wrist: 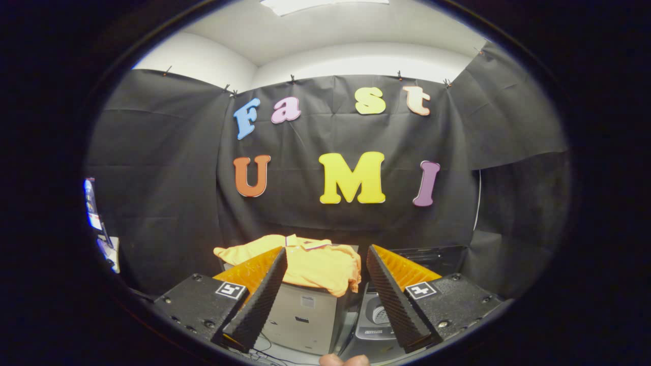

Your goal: Put the clothes into the washing machine and then close the washing machine lid.

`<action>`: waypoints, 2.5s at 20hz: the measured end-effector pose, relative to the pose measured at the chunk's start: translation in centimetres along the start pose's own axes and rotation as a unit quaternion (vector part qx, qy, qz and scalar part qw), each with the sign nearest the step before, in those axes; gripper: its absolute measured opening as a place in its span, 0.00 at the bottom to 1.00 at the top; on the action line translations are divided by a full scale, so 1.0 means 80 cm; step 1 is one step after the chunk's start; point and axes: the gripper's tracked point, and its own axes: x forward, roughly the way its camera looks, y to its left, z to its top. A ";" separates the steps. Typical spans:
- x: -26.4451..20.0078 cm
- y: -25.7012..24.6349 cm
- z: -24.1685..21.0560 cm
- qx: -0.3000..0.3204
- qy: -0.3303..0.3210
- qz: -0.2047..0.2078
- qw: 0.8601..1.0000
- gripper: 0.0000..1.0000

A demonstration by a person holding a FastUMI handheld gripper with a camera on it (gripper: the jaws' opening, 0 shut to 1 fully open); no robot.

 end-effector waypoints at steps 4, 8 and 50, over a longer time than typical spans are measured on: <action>0.003 0.004 0.005 0.000 -0.003 0.004 1.000 0.99; 0.006 0.004 0.011 0.000 -0.013 0.001 1.000 0.99; 0.367 0.163 -0.008 0.042 0.250 0.080 0.964 0.99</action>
